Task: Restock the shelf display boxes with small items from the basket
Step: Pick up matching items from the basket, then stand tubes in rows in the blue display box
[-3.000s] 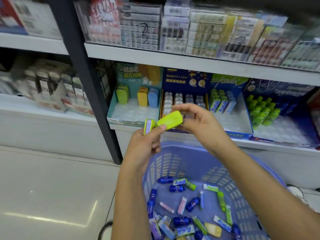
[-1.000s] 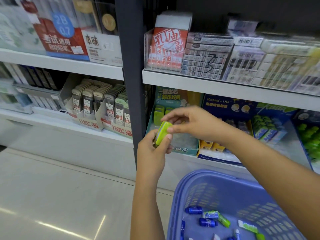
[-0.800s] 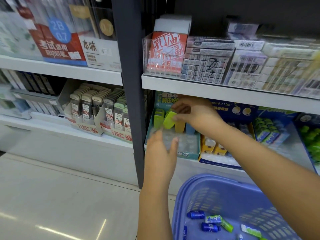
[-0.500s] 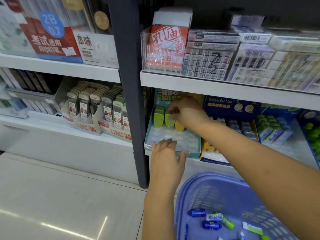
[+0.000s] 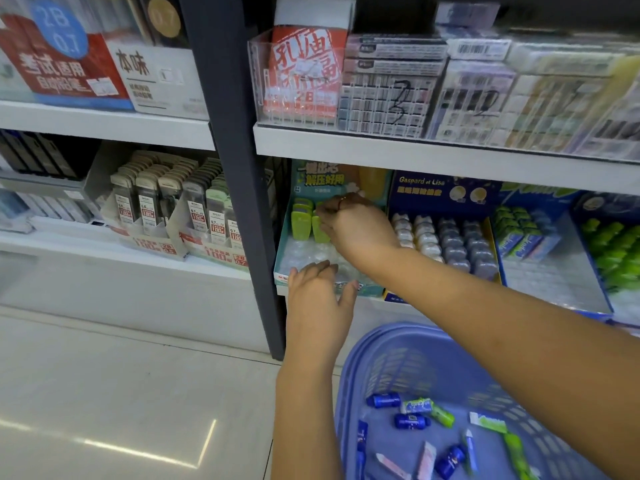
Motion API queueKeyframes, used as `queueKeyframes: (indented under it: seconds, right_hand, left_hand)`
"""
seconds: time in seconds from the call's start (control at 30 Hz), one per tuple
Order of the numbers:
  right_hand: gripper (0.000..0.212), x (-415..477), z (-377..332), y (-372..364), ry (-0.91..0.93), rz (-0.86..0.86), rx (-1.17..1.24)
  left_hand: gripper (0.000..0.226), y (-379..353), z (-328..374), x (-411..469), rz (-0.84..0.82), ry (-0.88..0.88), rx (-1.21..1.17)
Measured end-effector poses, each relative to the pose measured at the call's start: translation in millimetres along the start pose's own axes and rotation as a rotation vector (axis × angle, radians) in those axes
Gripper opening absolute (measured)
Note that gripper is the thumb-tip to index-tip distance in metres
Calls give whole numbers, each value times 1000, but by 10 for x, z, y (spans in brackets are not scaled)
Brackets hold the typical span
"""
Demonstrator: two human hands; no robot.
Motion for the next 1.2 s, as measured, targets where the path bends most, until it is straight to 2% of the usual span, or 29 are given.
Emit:
queueKeyframes:
  seconds: [0.13,0.27,0.37,0.43,0.5,0.6,0.67,0.73,0.8,0.93,1.1,1.2]
  right_hand:
    - [37,-29,3,95,5,-56,-47]
    - [51,-364,84,270,68,-134,94]
    - [37,-1034,374,367,-22,11,325]
    - [24,-1551,559,283,-59,-1,394]
    - [19,-2032,734,-19,-67,-175,336]
    - [24,-2689,861,-643,-108,-646,321]
    - [32,-3056,845,-1034,-98,-889,324]
    - [37,-3321,792,-1362,-77,-1018,339]
    - [40,-3504,734,-1589,-41,-1079,360]
    - [41,-3674,698,-1867,31,-1110,348]
    - [18,-3565,609,-1904,102,-1113,394]
    - [27,-3539,481,-1882,149,-1161,416]
  left_hand:
    - [39,88,130,-77,15,-30,-48]
    - [25,171,368,-287,82,-60,-155]
    - [22,84,567,-405,16,-71,-159]
    - [24,-103,665,-459,-69,-69,-115]
    - [25,-401,716,-522,-213,-21,-75]
    - [26,-959,620,-736,-553,151,36]
    - [22,-1320,423,-972,-805,253,168]
    - [25,-1611,203,-1225,-1013,297,299]
    - [29,-1812,28,-1478,-1150,314,366]
    - [35,-2051,-209,-1834,-1228,384,399]
    - [29,-2160,-279,-1892,-1224,405,357]
    - [34,-2172,-339,-1857,-1179,467,298]
Point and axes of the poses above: each hand's wrist, its own x-axis towards the middle knuckle, its own y-axis out of the back of the hand, z = x × y, the point moved 3 cm from there along x, towards the middle knuckle, and after that the axes turned 15 degrees about -x, right-handed, at the moved point
